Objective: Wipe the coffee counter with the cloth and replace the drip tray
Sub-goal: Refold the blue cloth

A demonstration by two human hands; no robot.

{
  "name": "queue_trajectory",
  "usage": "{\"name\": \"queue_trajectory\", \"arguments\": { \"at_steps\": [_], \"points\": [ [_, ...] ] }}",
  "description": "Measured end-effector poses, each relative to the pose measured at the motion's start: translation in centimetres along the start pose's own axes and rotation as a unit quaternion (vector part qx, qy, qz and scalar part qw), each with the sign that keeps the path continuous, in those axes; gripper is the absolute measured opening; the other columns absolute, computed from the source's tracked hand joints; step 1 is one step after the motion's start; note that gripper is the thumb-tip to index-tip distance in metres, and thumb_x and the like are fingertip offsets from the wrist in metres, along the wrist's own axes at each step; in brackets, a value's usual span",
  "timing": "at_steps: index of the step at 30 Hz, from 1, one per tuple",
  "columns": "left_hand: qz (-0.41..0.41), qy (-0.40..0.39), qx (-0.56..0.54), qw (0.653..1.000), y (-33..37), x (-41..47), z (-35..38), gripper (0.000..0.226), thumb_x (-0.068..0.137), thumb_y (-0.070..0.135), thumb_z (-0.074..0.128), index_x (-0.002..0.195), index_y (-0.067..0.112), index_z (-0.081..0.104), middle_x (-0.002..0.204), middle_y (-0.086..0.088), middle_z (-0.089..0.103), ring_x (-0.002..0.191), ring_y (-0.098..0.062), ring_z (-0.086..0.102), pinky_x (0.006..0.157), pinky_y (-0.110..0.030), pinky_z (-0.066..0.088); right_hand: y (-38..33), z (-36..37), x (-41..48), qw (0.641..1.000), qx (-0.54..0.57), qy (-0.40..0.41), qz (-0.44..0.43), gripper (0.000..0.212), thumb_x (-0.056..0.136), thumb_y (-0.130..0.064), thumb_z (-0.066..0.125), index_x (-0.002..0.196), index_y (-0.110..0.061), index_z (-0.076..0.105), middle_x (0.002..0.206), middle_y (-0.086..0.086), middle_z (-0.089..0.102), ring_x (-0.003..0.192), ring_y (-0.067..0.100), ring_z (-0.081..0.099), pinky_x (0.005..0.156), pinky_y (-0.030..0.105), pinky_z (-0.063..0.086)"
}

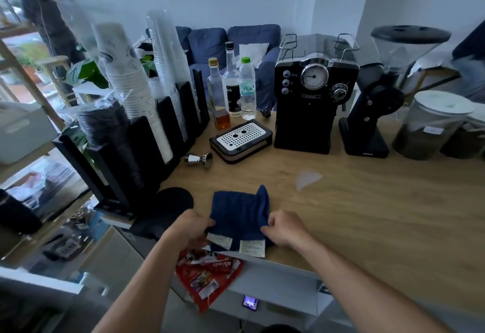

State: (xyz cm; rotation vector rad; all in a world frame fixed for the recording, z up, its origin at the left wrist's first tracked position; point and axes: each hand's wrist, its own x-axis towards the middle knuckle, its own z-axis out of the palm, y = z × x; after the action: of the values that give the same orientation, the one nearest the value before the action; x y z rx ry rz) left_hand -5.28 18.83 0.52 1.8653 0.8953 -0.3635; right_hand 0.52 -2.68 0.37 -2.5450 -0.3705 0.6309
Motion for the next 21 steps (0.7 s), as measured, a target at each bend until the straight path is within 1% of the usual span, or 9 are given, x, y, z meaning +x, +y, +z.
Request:
{"name": "queue_trajectory", "arguments": {
  "at_steps": [3, 6, 8, 10, 12, 15, 17, 19, 21],
  "points": [
    [0.003, 0.0, 0.022, 1.0, 0.0, -0.1, 0.0, 0.023, 0.088, 0.02, 0.063, 0.095, -0.002, 0.066, 0.076, -0.012, 0.066, 0.068, -0.025, 0.067, 0.056, -0.029, 0.054, -0.4, -0.2, -0.2, 0.999, -0.014, 0.041, -0.011, 0.02, 0.082, -0.025, 0.055, 0.066, -0.014, 0.057, 0.068, 0.001, 0.059, 0.065, 0.019, 0.056, 0.053, 0.029, 0.04],
    [0.004, 0.011, 0.032, 0.999, 0.3, -0.4, -0.2, 0.022, 0.087, 0.023, 0.063, 0.09, 0.001, 0.064, 0.07, -0.01, 0.063, 0.058, -0.023, 0.061, 0.051, -0.026, 0.048, -0.9, -0.6, -0.2, 0.995, 0.004, 0.095, -0.042, 0.023, 0.079, -0.025, 0.054, 0.058, -0.016, 0.05, 0.063, 0.0, 0.057, 0.06, 0.019, 0.054, 0.052, 0.029, 0.039],
    [0.004, 0.012, 0.024, 1.0, 0.5, -0.3, -0.3, 0.024, 0.085, 0.024, 0.064, 0.085, -0.001, 0.062, 0.062, -0.011, 0.059, 0.05, -0.023, 0.055, 0.048, -0.026, 0.043, -1.3, -1.1, 0.0, 0.992, 0.073, 0.084, -0.062, 0.028, 0.08, -0.024, 0.054, 0.055, -0.018, 0.043, 0.059, -0.001, 0.051, 0.058, 0.018, 0.05, 0.054, 0.03, 0.038],
    [0.008, 0.011, 0.02, 1.0, 0.5, -0.3, -0.5, 0.026, 0.083, 0.025, 0.064, 0.084, 0.0, 0.061, 0.067, -0.012, 0.063, 0.052, -0.024, 0.057, 0.05, -0.028, 0.044, -2.0, -1.7, 0.3, 0.98, 0.179, 0.046, -0.066, 0.031, 0.085, -0.023, 0.053, 0.058, -0.017, 0.04, 0.059, -0.001, 0.044, 0.058, 0.015, 0.044, 0.058, 0.031, 0.036],
    [0.01, 0.007, 0.004, 1.0, 0.5, -0.2, -0.5, 0.029, 0.081, 0.026, 0.065, 0.09, -0.001, 0.063, 0.083, -0.016, 0.07, 0.063, -0.028, 0.067, 0.062, -0.038, 0.058, -2.7, -2.0, 0.5, 0.956, 0.286, 0.012, -0.06, 0.029, 0.089, -0.025, 0.052, 0.063, -0.016, 0.042, 0.067, 0.001, 0.043, 0.067, 0.015, 0.043, 0.066, 0.034, 0.04],
    [0.002, -0.004, -0.052, 0.999, 0.7, -0.4, -0.3, 0.03, 0.084, 0.02, 0.063, 0.1, -0.005, 0.061, 0.089, -0.022, 0.071, 0.071, -0.035, 0.072, 0.069, -0.047, 0.06, -3.4, -2.3, 0.6, 0.915, 0.399, -0.013, -0.058, 0.027, 0.093, -0.025, 0.048, 0.067, -0.015, 0.049, 0.081, 0.002, 0.052, 0.084, 0.016, 0.048, 0.082, 0.033, 0.037],
    [-0.007, 0.0, -0.083, 0.996, 1.0, -0.5, -0.3, 0.028, 0.087, 0.018, 0.06, 0.102, -0.006, 0.061, 0.089, -0.023, 0.07, 0.072, -0.035, 0.071, 0.066, -0.042, 0.06, -3.9, -2.5, 0.6, 0.887, 0.459, -0.018, -0.055, 0.026, 0.094, -0.023, 0.047, 0.069, -0.016, 0.053, 0.084, 0.005, 0.057, 0.086, 0.018, 0.052, 0.078, 0.028, 0.039],
    [-0.014, 0.006, -0.127, 0.992, 1.2, -0.9, -0.1, 0.025, 0.089, 0.015, 0.057, 0.103, -0.005, 0.06, 0.092, -0.023, 0.069, 0.077, -0.034, 0.069, 0.064, -0.038, 0.058, -4.5, -2.9, 0.3, 0.859, 0.509, -0.021, -0.053, 0.025, 0.095, -0.021, 0.046, 0.071, -0.014, 0.053, 0.082, 0.01, 0.057, 0.078, 0.019, 0.055, 0.063, 0.023, 0.046],
    [-0.022, 0.004, -0.202, 0.979, 1.5, -1.2, 0.1, 0.023, 0.091, 0.014, 0.055, 0.104, -0.005, 0.058, 0.097, -0.025, 0.067, 0.08, -0.034, 0.066, 0.064, -0.038, 0.055, -5.1, -3.4, -0.2, 0.822, 0.566, -0.036, -0.051, 0.024, 0.096, -0.018, 0.045, 0.074, -0.013, 0.054, 0.078, 0.011, 0.059, 0.07, 0.022, 0.059, 0.059, 0.027, 0.05]
  ]
}}
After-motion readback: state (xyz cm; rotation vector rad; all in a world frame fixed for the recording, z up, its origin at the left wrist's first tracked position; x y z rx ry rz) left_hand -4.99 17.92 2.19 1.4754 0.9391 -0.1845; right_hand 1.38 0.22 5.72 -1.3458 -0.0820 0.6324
